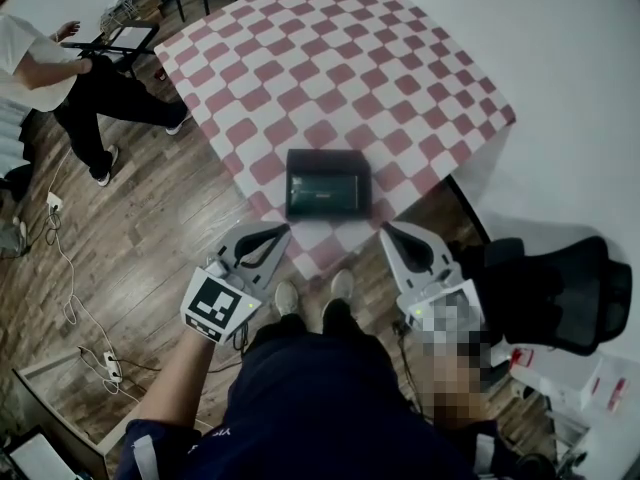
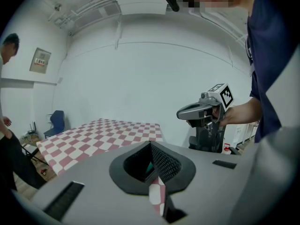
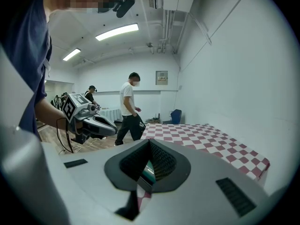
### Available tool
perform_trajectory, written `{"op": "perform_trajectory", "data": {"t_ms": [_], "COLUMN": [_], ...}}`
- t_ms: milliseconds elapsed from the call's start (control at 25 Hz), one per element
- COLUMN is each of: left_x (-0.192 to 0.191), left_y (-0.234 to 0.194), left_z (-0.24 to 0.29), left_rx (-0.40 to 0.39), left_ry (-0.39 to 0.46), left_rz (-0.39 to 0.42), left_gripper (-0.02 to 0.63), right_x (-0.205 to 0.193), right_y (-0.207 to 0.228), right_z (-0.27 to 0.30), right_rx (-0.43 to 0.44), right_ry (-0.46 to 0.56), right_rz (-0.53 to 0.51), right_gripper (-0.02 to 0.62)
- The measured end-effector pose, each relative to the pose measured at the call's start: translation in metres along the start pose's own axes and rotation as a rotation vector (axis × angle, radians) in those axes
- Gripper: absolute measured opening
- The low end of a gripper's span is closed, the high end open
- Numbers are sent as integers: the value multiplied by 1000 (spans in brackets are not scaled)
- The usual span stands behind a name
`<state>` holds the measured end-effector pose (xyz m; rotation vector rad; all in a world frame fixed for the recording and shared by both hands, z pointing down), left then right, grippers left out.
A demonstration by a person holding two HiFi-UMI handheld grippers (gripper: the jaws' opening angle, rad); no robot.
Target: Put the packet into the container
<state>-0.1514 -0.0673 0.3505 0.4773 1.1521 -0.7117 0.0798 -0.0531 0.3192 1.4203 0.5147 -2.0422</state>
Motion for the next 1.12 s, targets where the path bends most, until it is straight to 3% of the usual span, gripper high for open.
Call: {"op": "perform_trajectory", "data": {"t_ms": [600,1120], "left_x": [6,2], "left_y": [-4,-7], "left_z": [9,14], "left_rx": [-3,15], "left_ry": [6,-53], "left_rz": [25,-42], "left_gripper": [23,23], "right_x": [-6,-13], "right_y": [5,15], "right_z": [4,6], "right_rx": [9,21], "right_ry": [-7,-34], "right_rz": [12,13], "right_gripper": [17,17]}}
Point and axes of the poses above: the fingertips, and each gripper's own axes: z forward along the fingers, y to its right, x out of its top, the point moved 7 cm from there along -z, backward along the fingers, and after that the axes turned 7 degrees about x, right-handed, at the moved point
